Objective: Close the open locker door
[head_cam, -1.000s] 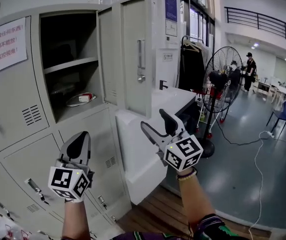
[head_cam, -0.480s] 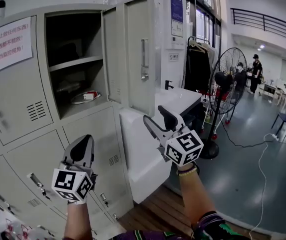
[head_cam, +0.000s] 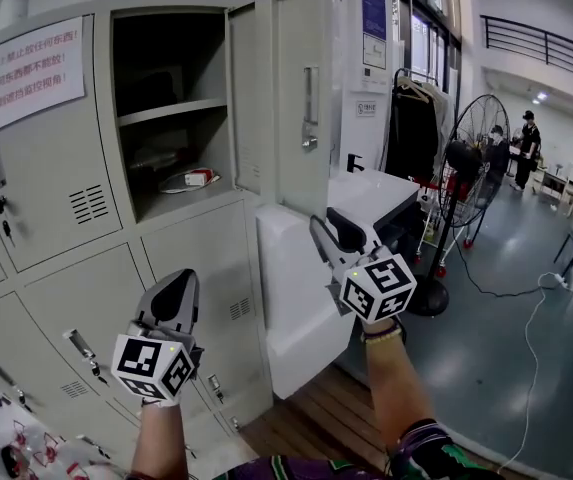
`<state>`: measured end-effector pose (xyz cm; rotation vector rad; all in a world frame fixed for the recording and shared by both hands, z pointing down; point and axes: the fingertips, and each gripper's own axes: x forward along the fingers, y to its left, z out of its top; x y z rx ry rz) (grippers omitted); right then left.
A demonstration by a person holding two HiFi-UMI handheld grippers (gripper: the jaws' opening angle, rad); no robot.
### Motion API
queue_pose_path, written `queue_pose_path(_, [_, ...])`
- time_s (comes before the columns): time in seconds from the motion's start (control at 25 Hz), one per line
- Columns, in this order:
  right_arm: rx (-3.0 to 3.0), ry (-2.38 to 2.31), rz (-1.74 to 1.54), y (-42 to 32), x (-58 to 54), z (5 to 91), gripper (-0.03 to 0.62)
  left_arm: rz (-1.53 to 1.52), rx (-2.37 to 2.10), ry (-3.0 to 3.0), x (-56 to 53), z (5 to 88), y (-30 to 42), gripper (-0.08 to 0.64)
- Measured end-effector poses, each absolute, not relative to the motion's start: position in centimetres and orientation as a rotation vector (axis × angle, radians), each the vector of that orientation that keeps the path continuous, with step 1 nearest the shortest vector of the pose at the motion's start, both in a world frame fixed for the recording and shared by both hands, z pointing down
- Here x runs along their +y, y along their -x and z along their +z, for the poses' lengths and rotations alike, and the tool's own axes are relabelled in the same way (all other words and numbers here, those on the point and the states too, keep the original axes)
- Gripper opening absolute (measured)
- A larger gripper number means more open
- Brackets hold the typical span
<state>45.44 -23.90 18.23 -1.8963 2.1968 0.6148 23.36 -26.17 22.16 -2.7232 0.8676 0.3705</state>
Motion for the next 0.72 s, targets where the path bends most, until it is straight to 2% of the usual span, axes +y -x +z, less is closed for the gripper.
queue_pose_path(0.72, [2.308, 1.796, 0.722, -40.9, -23.5, 18.2, 0.114, 0.34, 0.874, 2.732, -26.1, 22.8, -21.9, 0.021])
